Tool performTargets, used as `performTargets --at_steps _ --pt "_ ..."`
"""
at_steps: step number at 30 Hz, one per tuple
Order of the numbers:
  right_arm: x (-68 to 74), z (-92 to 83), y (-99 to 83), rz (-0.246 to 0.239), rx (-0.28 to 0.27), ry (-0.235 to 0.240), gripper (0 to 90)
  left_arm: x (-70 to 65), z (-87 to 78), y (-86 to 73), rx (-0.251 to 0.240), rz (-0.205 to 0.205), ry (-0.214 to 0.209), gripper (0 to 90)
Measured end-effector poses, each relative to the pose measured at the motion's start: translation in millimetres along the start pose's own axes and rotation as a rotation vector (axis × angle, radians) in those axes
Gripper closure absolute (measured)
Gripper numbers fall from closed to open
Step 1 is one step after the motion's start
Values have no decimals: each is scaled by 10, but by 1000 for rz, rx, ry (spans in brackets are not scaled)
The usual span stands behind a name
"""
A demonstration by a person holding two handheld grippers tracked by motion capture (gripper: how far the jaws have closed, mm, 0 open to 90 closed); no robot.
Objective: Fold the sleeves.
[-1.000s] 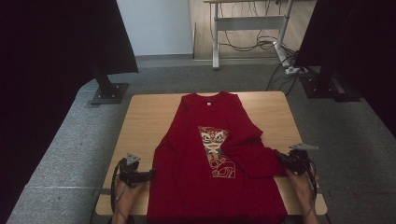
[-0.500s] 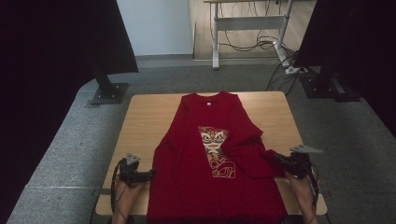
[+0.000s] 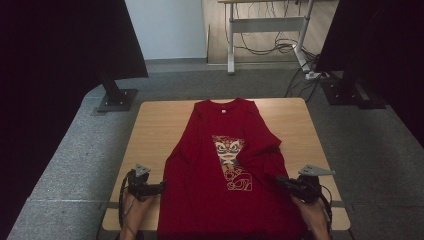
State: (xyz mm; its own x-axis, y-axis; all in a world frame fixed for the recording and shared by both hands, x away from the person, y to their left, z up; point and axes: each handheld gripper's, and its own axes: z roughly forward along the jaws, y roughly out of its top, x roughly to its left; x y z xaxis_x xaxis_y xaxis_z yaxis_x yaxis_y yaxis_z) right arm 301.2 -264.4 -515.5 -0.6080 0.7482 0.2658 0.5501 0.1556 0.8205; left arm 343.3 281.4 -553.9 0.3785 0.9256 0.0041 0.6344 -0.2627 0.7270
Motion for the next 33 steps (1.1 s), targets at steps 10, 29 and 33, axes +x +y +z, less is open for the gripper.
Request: performTargets --at_steps 10,29,33 --pt "449 135 -10 -83 31 139 841 -1 0 0 0 0 0 68" --pt "1261 658 -271 -297 308 463 844 -1 0 0 0 1 -1 68" --pt "1326 674 -312 -325 360 508 845 -1 0 0 0 3 -3 68"
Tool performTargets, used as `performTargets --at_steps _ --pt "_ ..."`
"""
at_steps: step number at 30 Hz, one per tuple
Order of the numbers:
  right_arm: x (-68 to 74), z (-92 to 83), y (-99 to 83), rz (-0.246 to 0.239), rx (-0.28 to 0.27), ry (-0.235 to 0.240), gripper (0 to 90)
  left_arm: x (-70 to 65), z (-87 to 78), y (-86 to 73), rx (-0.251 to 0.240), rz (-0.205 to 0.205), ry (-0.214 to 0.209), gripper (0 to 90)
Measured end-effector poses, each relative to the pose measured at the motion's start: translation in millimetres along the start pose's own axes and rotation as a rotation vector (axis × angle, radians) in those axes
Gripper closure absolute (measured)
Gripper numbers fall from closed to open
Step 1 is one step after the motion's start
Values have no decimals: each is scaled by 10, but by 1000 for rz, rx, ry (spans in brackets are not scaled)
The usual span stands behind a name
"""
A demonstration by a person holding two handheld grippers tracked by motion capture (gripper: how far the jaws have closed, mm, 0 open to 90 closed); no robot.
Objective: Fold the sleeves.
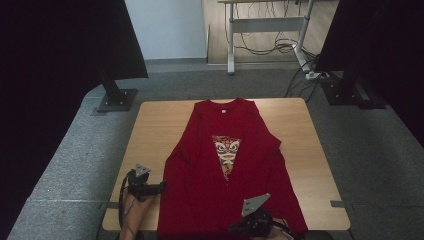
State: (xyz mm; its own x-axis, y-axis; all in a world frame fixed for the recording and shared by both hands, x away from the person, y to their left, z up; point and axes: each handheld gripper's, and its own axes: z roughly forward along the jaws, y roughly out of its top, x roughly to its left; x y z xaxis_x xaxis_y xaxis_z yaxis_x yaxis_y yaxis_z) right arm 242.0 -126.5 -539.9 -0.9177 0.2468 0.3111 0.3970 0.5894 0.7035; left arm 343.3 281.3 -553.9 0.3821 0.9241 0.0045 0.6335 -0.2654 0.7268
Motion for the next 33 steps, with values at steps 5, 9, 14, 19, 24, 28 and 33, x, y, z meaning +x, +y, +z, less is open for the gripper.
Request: performTargets --at_steps 5,9,14,19,24,28,33 --pt "-5 27 -19 10 26 27 841 0 0 0 1 4 -3 67" --pt "-7 -22 -1 -3 -29 16 799 -1 0 0 1 3 -4 67" --pt "-17 -126 35 -11 -101 -38 651 -1 0 0 0 3 -4 67" --pt "-100 -254 13 -29 -151 -190 529 -1 0 0 0 4 -4 67" --pt "-215 -323 -61 -4 -159 -299 436 -1 0 0 0 4 -4 67" --pt "-272 -371 -79 12 -168 -357 377 -2 0 0 1 4 -4 67" --pt "-395 -452 -95 45 -186 -433 268 -2 0 1 1 4 -4 67"
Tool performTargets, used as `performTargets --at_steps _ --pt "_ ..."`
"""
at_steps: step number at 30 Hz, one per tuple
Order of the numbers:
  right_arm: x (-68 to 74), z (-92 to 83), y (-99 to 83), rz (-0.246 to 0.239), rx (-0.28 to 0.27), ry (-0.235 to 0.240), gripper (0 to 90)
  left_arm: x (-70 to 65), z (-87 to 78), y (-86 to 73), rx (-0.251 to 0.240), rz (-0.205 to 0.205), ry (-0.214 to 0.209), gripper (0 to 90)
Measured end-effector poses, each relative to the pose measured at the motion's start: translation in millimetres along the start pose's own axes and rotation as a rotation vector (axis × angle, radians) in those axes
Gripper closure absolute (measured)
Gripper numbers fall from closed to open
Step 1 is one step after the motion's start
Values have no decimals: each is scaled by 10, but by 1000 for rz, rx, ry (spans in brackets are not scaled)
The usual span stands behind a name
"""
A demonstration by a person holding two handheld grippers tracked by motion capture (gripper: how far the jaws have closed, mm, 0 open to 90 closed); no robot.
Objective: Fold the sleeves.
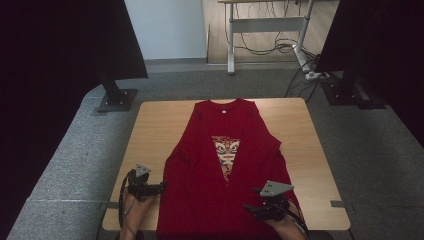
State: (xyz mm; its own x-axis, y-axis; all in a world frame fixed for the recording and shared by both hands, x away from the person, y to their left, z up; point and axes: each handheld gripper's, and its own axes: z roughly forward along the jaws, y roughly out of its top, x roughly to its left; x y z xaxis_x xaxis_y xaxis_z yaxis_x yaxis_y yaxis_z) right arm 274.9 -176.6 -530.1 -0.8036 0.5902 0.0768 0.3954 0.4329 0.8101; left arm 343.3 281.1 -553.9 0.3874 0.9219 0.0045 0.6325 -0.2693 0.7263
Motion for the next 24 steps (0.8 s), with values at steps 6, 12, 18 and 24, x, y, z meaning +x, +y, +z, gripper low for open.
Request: performTargets --at_steps 6,12,18,24 --pt "-196 -61 29 28 -10 -88 182 0 0 0 0 0 0 67" --pt "-291 -97 52 40 -19 -120 171 0 0 0 0 0 0 66" --pt "-438 -177 83 58 -38 -175 143 -2 0 0 1 1 -1 65" --pt "-576 -268 96 84 -55 -228 129 -3 0 -1 0 2 -2 65"
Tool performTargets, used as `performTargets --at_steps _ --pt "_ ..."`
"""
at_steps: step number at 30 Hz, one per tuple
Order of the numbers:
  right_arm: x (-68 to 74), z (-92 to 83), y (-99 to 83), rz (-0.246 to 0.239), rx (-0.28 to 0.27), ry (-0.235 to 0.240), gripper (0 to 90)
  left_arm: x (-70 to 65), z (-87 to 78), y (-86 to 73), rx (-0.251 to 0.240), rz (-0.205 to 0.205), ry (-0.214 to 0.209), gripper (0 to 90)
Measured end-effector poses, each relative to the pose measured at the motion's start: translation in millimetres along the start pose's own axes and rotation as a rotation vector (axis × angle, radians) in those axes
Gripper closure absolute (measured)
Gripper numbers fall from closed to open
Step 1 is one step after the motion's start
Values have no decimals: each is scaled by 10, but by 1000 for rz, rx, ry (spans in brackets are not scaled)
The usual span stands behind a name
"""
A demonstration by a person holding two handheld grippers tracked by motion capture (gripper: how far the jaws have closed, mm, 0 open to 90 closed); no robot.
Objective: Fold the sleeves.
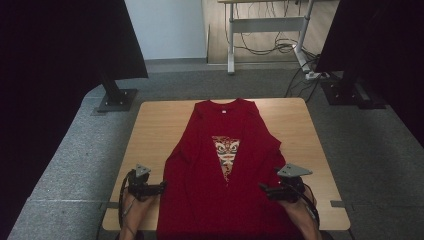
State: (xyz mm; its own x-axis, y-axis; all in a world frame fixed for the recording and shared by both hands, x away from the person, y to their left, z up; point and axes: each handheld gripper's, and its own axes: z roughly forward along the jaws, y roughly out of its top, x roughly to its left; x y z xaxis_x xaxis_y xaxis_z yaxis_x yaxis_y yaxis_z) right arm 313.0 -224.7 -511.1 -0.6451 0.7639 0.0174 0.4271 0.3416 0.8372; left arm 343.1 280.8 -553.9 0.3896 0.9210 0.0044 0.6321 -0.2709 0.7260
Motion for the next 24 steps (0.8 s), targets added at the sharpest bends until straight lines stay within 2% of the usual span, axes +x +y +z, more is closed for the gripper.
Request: performTargets --at_steps 1,6,7,8,9,12,15,16,21,22,24 --pt "-85 -26 4 14 -4 -30 116 -2 0 0 0 1 -1 64" --pt "-120 -37 2 23 -5 -42 114 -3 0 -1 0 1 -2 64" --pt "-230 -67 -16 42 -8 -74 114 -3 0 -1 0 1 -2 64" --pt "-230 -67 -16 42 -8 -74 112 -5 0 -1 0 2 -3 64" --pt "-354 -96 -62 67 -2 -120 110 -5 0 0 0 3 -3 62" --pt "-474 -117 -139 93 7 -165 107 -5 0 0 1 3 -3 61" --pt "-513 -122 -170 104 11 -177 106 -5 0 0 1 3 -3 61" --pt "-604 -133 -260 128 22 -214 103 -6 0 0 1 2 -3 61" --pt "-674 -127 -362 143 44 -244 101 -8 1 0 2 -1 0 61" --pt "-736 -115 -464 147 85 -276 101 -8 2 1 2 -2 2 56" --pt "-751 -113 -492 152 95 -285 100 -8 2 1 2 -3 2 56"
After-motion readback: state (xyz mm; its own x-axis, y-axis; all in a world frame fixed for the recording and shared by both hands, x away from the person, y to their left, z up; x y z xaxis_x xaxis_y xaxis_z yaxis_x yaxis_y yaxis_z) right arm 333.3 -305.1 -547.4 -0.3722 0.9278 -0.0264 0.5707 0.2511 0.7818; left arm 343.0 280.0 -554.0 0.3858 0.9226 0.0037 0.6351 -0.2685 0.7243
